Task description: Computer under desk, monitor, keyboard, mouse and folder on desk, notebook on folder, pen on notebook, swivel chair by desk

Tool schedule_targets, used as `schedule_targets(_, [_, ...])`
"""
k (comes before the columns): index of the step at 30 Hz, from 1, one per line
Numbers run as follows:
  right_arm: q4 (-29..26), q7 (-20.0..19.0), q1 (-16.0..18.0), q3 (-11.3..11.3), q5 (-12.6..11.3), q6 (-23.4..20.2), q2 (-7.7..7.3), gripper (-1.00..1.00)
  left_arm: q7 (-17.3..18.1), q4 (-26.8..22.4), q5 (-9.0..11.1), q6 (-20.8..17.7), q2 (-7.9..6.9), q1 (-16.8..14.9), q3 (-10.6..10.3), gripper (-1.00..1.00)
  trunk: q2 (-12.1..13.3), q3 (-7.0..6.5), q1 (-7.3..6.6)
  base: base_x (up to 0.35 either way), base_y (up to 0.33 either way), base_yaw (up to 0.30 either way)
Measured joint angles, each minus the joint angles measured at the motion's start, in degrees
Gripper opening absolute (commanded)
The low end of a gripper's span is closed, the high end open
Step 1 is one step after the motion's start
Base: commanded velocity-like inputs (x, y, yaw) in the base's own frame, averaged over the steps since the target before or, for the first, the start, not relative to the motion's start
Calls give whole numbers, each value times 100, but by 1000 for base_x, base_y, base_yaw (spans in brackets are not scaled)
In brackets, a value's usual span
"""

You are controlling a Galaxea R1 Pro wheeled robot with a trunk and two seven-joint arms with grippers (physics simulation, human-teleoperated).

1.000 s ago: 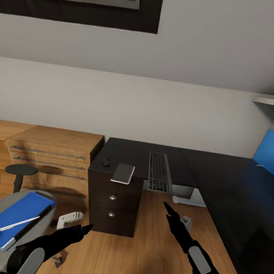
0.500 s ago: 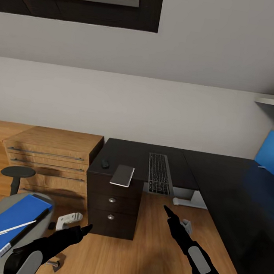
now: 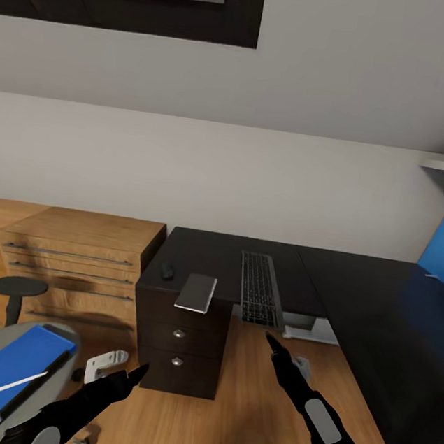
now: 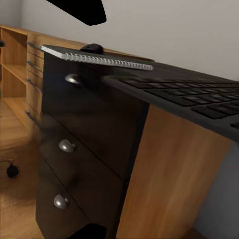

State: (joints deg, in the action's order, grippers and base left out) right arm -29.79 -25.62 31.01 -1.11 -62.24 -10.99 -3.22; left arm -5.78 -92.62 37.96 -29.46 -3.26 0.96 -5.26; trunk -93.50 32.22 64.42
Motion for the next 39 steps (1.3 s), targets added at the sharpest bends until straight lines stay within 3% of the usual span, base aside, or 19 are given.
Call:
schedule_targets(10, [0, 7, 4, 1, 0, 0, 6, 100, 7, -1, 176, -13, -3, 2, 9, 100, 0, 0, 1, 203, 31, 0])
schedule_targets(26, [0, 0, 4, -4, 0, 0, 4, 100, 13, 4, 195, -13, -4, 2, 9, 100, 0, 0, 2, 85, 15, 0])
schedule_targets(32, [0, 3, 2, -172, -5, 5, -4, 100, 13, 6, 195, -14, -4, 2, 9, 100, 0, 0, 2, 65, 0, 0])
schedule_targets(39, [0, 3, 4, -209, -2, 5, -5, 100, 13, 9, 195, -22, -4, 2, 9, 100, 0, 0, 3, 25, 0, 0])
